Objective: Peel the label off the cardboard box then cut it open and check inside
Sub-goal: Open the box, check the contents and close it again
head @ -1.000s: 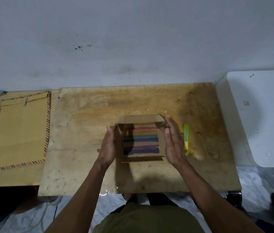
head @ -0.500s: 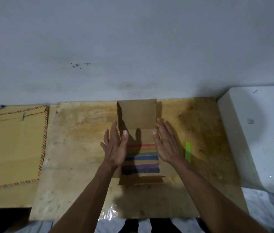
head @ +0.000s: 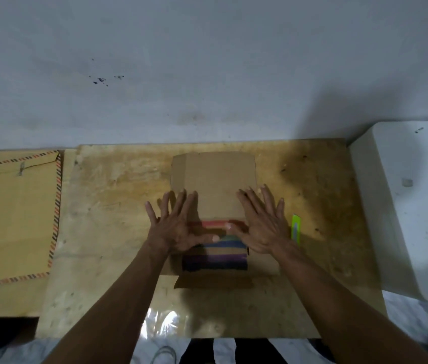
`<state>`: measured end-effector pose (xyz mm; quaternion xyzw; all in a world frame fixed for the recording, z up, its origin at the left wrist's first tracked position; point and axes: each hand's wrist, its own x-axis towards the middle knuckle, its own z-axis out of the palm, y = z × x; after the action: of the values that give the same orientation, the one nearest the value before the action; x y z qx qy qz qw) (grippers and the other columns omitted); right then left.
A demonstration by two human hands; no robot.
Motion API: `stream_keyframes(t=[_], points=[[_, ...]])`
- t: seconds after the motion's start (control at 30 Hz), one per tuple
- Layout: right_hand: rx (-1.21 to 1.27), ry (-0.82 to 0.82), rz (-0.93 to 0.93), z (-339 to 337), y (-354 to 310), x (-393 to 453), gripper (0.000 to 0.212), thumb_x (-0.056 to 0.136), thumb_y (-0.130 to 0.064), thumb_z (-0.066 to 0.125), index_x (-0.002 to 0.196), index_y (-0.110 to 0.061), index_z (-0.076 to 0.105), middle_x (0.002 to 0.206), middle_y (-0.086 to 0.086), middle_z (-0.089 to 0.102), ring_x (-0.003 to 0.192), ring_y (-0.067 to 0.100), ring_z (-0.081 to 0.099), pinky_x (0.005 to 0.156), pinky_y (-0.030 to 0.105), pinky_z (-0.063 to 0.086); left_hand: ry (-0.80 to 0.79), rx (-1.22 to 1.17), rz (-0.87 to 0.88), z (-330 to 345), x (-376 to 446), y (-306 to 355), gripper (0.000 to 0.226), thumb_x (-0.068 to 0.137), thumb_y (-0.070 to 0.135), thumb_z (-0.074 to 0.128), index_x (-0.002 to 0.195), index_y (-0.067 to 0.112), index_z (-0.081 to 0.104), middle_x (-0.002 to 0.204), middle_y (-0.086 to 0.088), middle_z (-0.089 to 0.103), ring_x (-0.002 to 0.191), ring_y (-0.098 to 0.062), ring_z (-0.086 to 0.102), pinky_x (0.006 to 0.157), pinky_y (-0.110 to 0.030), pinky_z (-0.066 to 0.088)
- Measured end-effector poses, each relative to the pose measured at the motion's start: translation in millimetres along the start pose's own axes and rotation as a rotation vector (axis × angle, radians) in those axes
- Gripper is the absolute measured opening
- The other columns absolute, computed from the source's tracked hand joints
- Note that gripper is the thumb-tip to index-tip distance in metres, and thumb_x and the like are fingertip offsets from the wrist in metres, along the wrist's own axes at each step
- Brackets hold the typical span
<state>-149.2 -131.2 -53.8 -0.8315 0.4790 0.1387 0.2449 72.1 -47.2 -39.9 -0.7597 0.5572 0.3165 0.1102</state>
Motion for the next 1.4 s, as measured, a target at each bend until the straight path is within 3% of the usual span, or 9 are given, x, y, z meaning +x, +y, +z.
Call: stream_keyframes(t=[0.07,0.17,0.3,0.57,0.8,0.97,1.13,1.23,1.4], points=[[0.02,-0.047,-0.018,2.5,4.3,-3.8,0.118,0.06,-0.096,0.035,0.149,-0.039,-0.018,0.161,-0.009,-0.022,0.143,0.024,-0.034,0.113,0.065,-0.01,-0.071,-0.008,0.071,0.4,-1.5,-7.6,0.152,0.032,0.1,0.052,0.146,0.041,-0.029,0.156,0.002,-0.036,0.138,-0.033,-0.041,0.103,-0.069,-0.028],[0.008,-0.094,-0.047,3.5,5.4,-7.9,0.146,0.035,-0.101,0.049,0.146,-0.041,-0.024,0.157,-0.008,-0.032,0.14,0.024,-0.04,0.111,0.065,-0.016,-0.092,0.078,0.119,5.2,-4.9,-13.3,0.163,0.028,0.089,0.07,0.143,0.041,-0.035,0.151,0.0,-0.045,0.134,-0.034,-0.046,0.105,-0.071,-0.024],[-0.033,-0.121,-0.068,0.9,4.3,-16.8,0.156,0.027,-0.097,0.057,0.144,-0.04,-0.029,0.154,-0.001,-0.039,0.136,0.027,-0.045,0.108,0.068,-0.018,-0.084,0.138,0.11,13.5,-14.6,-16.2,0.168,0.024,0.087,0.072,0.141,0.039,-0.039,0.149,-0.002,-0.048,0.132,-0.035,-0.049,0.104,-0.07,-0.025],[-0.122,-0.125,-0.094,16.4,0.7,-52.7,0.158,0.027,-0.096,0.057,0.146,-0.037,-0.029,0.154,0.004,-0.039,0.137,0.031,-0.042,0.107,0.071,-0.017,0.008,0.178,0.095,31.6,-48.7,-14.3,0.167,0.028,0.09,0.069,0.143,0.033,-0.038,0.152,-0.003,-0.045,0.137,-0.036,-0.043,0.101,-0.066,-0.029],[-0.119,-0.094,-0.042,36.8,5.9,-71.6,0.146,0.043,-0.1,0.045,0.148,-0.028,-0.027,0.156,-0.004,-0.036,0.141,0.019,-0.037,0.111,0.066,-0.015,0.035,0.034,0.067,61.6,-72.4,-15.1,0.154,0.045,0.091,0.062,0.149,0.023,-0.029,0.157,-0.002,-0.035,0.143,-0.024,-0.037,0.104,-0.056,-0.034],[-0.088,-0.064,-0.031,45.3,7.5,-81.2,0.135,0.054,-0.1,0.035,0.146,-0.027,-0.032,0.155,-0.008,-0.037,0.142,0.015,-0.035,0.114,0.062,-0.014,-0.012,-0.011,0.063,75.4,-73.7,-23.5,0.146,0.055,0.092,0.054,0.147,0.019,-0.034,0.153,-0.003,-0.042,0.14,-0.026,-0.04,0.111,-0.063,-0.021],[-0.071,-0.063,-0.03,46.8,5.7,-81.6,0.135,0.056,-0.097,0.04,0.145,-0.027,-0.032,0.154,-0.007,-0.038,0.142,0.016,-0.036,0.114,0.063,-0.011,0.002,-0.08,0.045,77.5,-73.6,-20.9,0.149,0.054,0.087,0.062,0.147,0.019,-0.032,0.153,-0.003,-0.042,0.139,-0.026,-0.042,0.11,-0.062,-0.024],[-0.004,0.03,0.017,51.7,2.2,-90.6,0.135,0.056,-0.095,0.047,0.148,-0.029,-0.026,0.156,-0.002,-0.036,0.143,0.02,-0.034,0.115,0.061,-0.01,0.097,-0.195,-0.033,80.2,-83.3,-18.3,0.152,0.049,0.086,0.067,0.149,0.023,-0.029,0.154,-0.004,-0.041,0.14,-0.028,-0.041,0.11,-0.06,-0.022],[0.332,0.246,0.179,70.7,-12.4,-112.1,0.135,0.056,-0.068,0.077,0.153,-0.034,-0.009,0.161,0.001,-0.023,0.149,0.021,-0.019,0.12,0.051,0.0,0.273,-0.401,-0.124,88.8,-100.8,-9.8,0.155,0.045,0.07,0.083,0.154,0.017,-0.012,0.162,-0.013,-0.02,0.15,-0.031,-0.013,0.119,-0.058,0.004]])
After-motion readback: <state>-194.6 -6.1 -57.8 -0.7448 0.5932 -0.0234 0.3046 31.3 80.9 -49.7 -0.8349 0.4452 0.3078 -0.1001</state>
